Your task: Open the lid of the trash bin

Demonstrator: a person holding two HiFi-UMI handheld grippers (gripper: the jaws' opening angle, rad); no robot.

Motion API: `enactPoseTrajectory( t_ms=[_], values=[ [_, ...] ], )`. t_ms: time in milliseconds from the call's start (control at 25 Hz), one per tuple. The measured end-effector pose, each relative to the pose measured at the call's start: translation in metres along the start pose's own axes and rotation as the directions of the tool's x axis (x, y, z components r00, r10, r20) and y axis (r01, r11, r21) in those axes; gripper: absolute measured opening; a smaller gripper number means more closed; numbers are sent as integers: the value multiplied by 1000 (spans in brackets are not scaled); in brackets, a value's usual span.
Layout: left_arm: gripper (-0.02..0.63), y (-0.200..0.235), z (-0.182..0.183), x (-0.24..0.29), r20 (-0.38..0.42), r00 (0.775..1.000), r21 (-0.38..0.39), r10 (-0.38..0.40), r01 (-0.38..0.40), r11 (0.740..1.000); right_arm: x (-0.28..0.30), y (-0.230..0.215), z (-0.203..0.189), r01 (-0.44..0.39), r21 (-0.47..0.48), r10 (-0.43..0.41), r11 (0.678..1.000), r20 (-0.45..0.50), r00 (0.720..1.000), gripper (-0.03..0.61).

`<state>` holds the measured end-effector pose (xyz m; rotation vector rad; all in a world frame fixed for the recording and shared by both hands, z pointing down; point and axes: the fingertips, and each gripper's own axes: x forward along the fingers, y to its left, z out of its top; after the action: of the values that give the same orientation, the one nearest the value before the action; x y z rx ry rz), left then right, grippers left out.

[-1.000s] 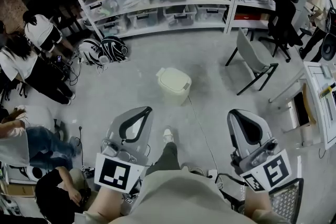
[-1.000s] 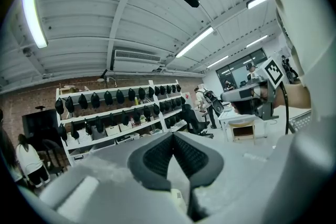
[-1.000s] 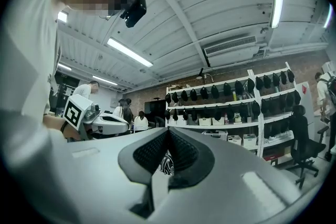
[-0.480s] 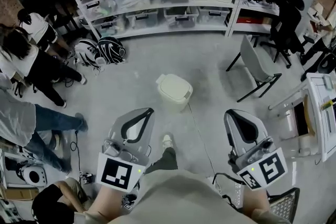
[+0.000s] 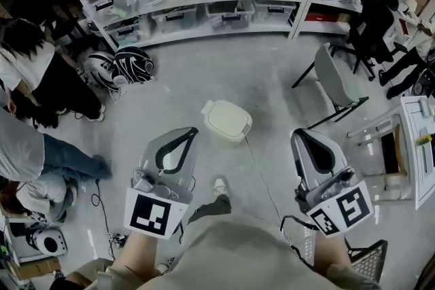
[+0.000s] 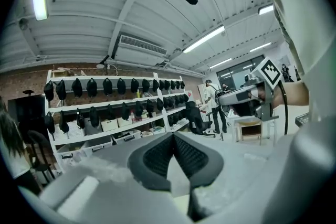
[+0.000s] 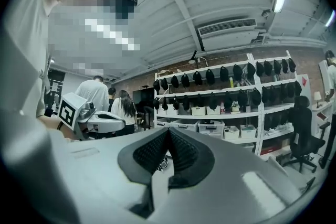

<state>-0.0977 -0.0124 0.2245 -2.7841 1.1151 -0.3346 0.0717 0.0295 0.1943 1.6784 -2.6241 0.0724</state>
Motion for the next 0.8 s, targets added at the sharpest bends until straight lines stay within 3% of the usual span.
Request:
enactPoseTrajectory(
  t_ms=[400, 800],
  values=[
    [2, 63, -17, 35, -1, 1000, 2, -8, 8, 1000, 76, -23, -6, 28, -8, -28, 1000, -30, 999, 3],
    [2, 84, -41, 70, -68, 997, -38, 28, -31, 999, 122, -56, -36, -24, 49, 28, 999, -79, 996, 3]
  ],
)
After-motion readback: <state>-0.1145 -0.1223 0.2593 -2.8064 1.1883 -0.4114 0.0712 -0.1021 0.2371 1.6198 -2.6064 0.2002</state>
